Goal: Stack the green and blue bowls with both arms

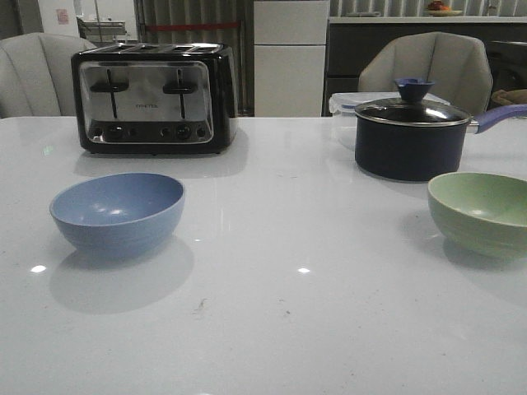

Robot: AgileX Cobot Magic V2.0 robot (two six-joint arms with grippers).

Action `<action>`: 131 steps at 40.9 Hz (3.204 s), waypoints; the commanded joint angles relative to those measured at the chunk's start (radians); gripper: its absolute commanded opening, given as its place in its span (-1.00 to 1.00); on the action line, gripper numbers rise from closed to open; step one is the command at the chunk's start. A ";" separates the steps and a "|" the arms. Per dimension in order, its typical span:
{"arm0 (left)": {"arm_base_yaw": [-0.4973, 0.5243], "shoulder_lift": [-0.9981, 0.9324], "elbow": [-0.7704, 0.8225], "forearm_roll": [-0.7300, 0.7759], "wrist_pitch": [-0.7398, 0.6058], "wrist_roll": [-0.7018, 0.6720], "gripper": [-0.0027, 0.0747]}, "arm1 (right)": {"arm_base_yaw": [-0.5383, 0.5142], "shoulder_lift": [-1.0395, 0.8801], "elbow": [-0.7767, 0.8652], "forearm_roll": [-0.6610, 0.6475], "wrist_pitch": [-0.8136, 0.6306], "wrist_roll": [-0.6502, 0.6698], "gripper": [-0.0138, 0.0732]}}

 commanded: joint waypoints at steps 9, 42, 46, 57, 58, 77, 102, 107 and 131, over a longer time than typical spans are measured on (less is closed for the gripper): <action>-0.004 -0.020 0.005 -0.003 -0.088 -0.002 -0.69 | -0.001 -0.017 -0.003 -0.005 -0.092 0.001 -0.61; -0.004 -0.012 -0.185 -0.003 -0.061 -0.002 -0.69 | -0.001 -0.015 -0.202 -0.005 -0.005 0.001 -0.61; -0.004 0.022 -0.304 -0.003 0.055 -0.002 -0.69 | -0.001 0.009 -0.317 -0.005 0.082 0.001 -0.61; -0.004 0.231 -0.630 -0.006 0.371 -0.002 -0.69 | -0.001 0.225 -0.610 -0.005 0.358 0.001 -0.61; -0.004 0.249 -0.641 -0.006 0.396 -0.002 -0.69 | -0.001 0.250 -0.623 -0.005 0.379 0.001 -0.61; -0.004 0.483 -0.692 -0.012 0.633 -0.002 -0.69 | -0.001 0.588 -0.658 -0.005 0.600 0.001 -0.61; -0.004 0.563 -0.692 -0.012 0.646 -0.002 0.54 | -0.001 0.838 -0.659 -0.002 0.676 0.001 0.39; -0.004 0.563 -0.692 -0.012 0.636 0.000 0.52 | -0.001 0.900 -0.676 -0.001 0.675 0.001 0.38; -0.198 0.563 -0.692 -0.081 0.616 0.106 0.52 | -0.198 1.399 -0.998 0.269 0.684 -0.172 0.38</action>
